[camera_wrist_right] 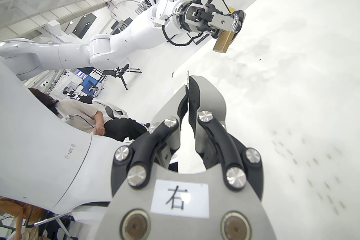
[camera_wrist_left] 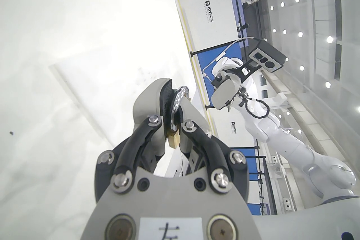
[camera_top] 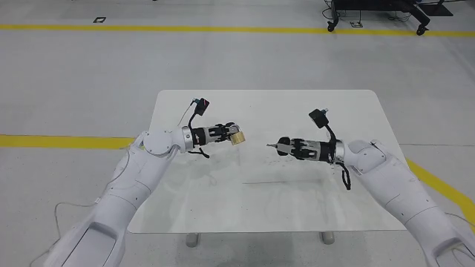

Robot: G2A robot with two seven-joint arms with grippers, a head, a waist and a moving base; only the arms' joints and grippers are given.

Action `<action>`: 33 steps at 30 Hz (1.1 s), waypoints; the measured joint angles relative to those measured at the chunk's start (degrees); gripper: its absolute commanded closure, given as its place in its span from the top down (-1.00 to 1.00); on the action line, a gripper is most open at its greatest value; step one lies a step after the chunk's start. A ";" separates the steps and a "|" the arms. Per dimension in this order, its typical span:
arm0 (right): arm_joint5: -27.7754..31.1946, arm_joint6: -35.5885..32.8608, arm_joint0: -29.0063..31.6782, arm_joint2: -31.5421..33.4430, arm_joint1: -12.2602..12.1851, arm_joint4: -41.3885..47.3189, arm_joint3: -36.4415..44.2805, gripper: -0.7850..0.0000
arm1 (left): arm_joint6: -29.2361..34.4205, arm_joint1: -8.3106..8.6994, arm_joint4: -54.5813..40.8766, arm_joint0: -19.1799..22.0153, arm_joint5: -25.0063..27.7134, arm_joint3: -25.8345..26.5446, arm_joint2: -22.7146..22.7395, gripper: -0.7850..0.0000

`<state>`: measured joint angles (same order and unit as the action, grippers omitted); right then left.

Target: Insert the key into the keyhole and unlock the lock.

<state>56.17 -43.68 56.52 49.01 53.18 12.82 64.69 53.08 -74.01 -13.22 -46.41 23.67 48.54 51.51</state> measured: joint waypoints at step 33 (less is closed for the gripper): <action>1.84 19.77 4.06 0.28 4.69 -5.07 0.82 -1.00 | 13.28 -8.73 -31.28 5.66 -27.28 -13.02 -5.08 -1.00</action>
<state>58.01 -23.90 60.59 49.28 57.86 7.75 65.51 66.36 -82.75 -44.50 -40.75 -3.61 35.52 46.43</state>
